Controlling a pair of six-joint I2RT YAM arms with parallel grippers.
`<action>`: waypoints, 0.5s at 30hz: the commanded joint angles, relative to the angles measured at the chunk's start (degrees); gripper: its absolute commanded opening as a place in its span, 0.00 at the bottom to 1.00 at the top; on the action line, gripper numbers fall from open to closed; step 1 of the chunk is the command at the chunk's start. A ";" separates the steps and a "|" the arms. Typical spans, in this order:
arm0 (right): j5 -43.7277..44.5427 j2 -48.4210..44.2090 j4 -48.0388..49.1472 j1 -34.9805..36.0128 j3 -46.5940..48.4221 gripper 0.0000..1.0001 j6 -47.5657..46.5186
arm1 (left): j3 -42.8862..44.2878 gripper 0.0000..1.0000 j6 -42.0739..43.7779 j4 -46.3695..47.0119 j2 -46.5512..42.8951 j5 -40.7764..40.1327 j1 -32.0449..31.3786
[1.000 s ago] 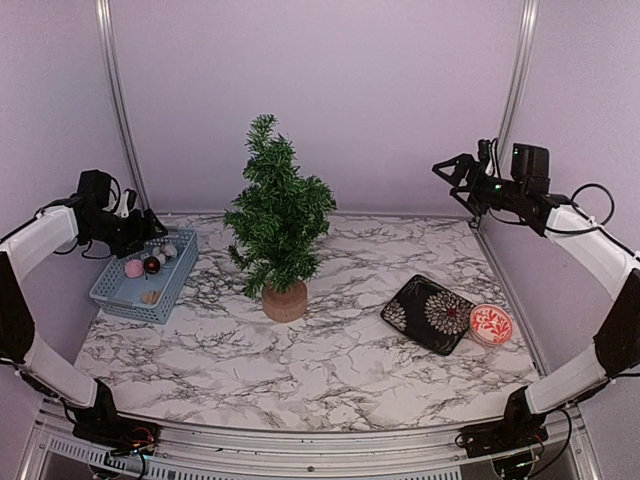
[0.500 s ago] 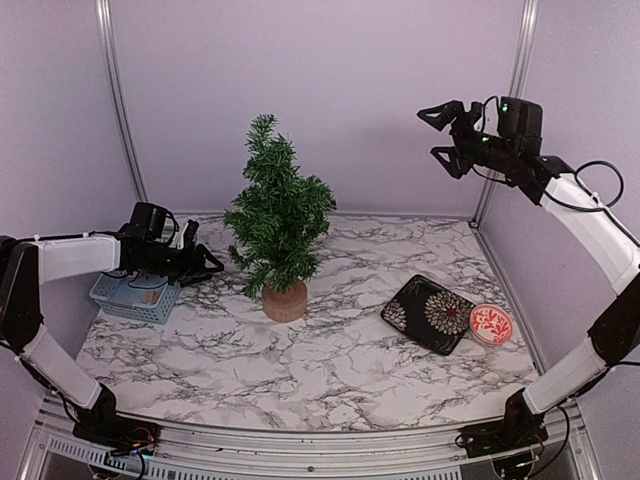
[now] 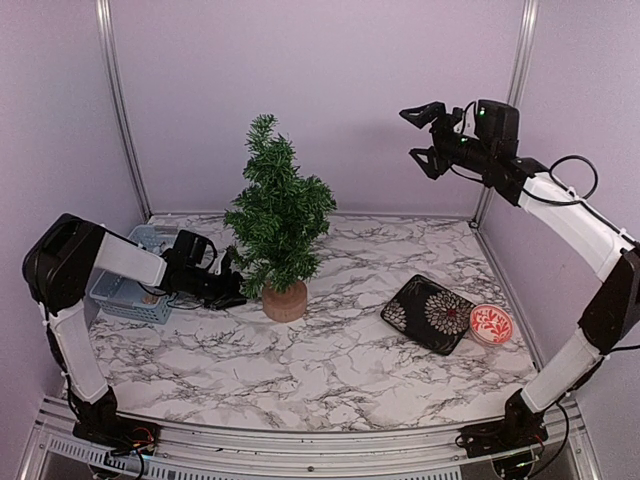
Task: Decorate the small christmas tree
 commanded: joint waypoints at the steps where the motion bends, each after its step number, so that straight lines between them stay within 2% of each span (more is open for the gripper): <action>1: 0.02 -0.83 5.09 0.80 1.76 0.99 1.33 | 4.24 0.48 -0.16 4.83 3.87 1.60 -0.74; 15: -3.16 2.20 11.87 -1.40 -1.01 0.99 2.66 | 14.14 0.50 -0.76 5.87 13.68 4.43 -1.76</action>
